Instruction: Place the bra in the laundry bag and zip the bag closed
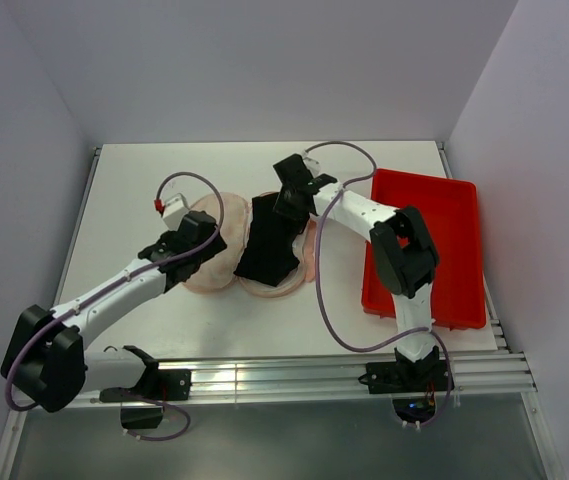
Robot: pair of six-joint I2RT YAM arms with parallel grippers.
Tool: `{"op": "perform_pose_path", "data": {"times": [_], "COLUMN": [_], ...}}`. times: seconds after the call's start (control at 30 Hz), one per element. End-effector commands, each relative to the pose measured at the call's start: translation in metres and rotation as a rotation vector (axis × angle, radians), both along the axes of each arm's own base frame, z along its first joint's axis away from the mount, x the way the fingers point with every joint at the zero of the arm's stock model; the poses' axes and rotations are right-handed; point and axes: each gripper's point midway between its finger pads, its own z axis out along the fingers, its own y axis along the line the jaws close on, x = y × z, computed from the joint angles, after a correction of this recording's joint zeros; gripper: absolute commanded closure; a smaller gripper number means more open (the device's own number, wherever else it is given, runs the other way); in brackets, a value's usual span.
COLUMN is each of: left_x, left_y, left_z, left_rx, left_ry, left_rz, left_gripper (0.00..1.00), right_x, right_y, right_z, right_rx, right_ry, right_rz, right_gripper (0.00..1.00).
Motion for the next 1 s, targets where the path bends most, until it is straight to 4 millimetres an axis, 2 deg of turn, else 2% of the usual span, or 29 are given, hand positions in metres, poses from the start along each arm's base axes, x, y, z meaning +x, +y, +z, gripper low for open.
{"op": "perform_pose_path", "data": {"times": [0.0,0.13,0.17,0.2,0.23,0.27,0.37,0.43,0.53,0.57,0.63,0.67,0.7,0.77,0.8,0.83,0.9,0.93,0.97], "left_x": [-0.001,-0.009,-0.016,-0.018,-0.022,-0.028,-0.032,-0.022,0.001,0.011,0.028,0.038,0.046,0.066,0.073,0.086,0.095,0.102,0.106], "left_y": [0.02,0.049,0.056,0.063,0.068,0.074,0.09,0.099,0.098,0.098,0.1,0.103,0.106,0.109,0.111,0.109,0.113,0.106,0.105], "left_z": [0.005,-0.001,-0.009,-0.01,-0.01,-0.017,-0.022,-0.026,-0.024,-0.015,-0.016,-0.005,-0.013,-0.003,-0.013,-0.005,-0.012,-0.008,-0.009], "left_rx": [-0.034,-0.017,-0.006,-0.024,-0.034,-0.036,-0.034,-0.037,-0.023,0.002,0.03,0.049,0.061,0.081,0.07,0.059,0.082,0.065,0.071], "left_ry": [-0.022,0.005,0.03,0.033,0.029,0.044,0.04,0.038,0.03,0.008,0.005,-0.01,0.017,0.002,0.038,0.014,0.033,0.022,0.023], "left_rz": [0.091,0.194,0.21,0.251,0.27,0.299,0.361,0.381,0.335,0.315,0.289,0.285,0.263,0.239,0.212,0.191,0.169,0.133,0.112], "left_gripper": [0.28,0.28,0.27,0.27,0.27,0.27,0.25,0.25,0.27,0.26,0.26,0.26,0.27,0.3,0.3,0.32,0.35,0.37,0.39], "right_x": [0.0,-0.005,-0.006,-0.007,-0.01,-0.011,-0.017,-0.021,-0.025,-0.026,-0.029,-0.029,-0.033,-0.035,-0.036,-0.04,-0.044,-0.047,-0.05], "right_y": [0.002,-0.001,-0.002,-0.003,-0.005,-0.006,-0.008,-0.01,-0.014,-0.017,-0.022,-0.027,-0.03,-0.038,-0.042,-0.046,-0.05,-0.054,-0.056], "right_z": [0.034,0.042,0.046,0.056,0.057,0.067,0.078,0.078,0.078,0.079,0.076,0.079,0.073,0.081,0.082,0.076,0.083,0.077,0.08], "right_rx": [0.018,0.019,0.021,0.03,0.027,0.037,0.05,0.05,0.041,0.037,0.029,0.033,0.031,0.044,0.047,0.045,0.06,0.056,0.063], "right_ry": [-0.061,-0.072,-0.078,-0.097,-0.1,-0.116,-0.133,-0.133,-0.136,-0.139,-0.132,-0.138,-0.129,-0.145,-0.149,-0.143,-0.161,-0.152,-0.158], "right_rz": [0.014,0.027,0.03,0.029,0.035,0.037,0.052,0.054,0.06,0.059,0.061,0.056,0.061,0.052,0.047,0.045,0.043,0.043,0.041], "right_gripper": [0.69,0.69,0.69,0.69,0.69,0.69,0.69,0.69,0.69,0.69,0.69,0.69,0.69,0.7,0.7,0.7,0.7,0.7,0.7]}}
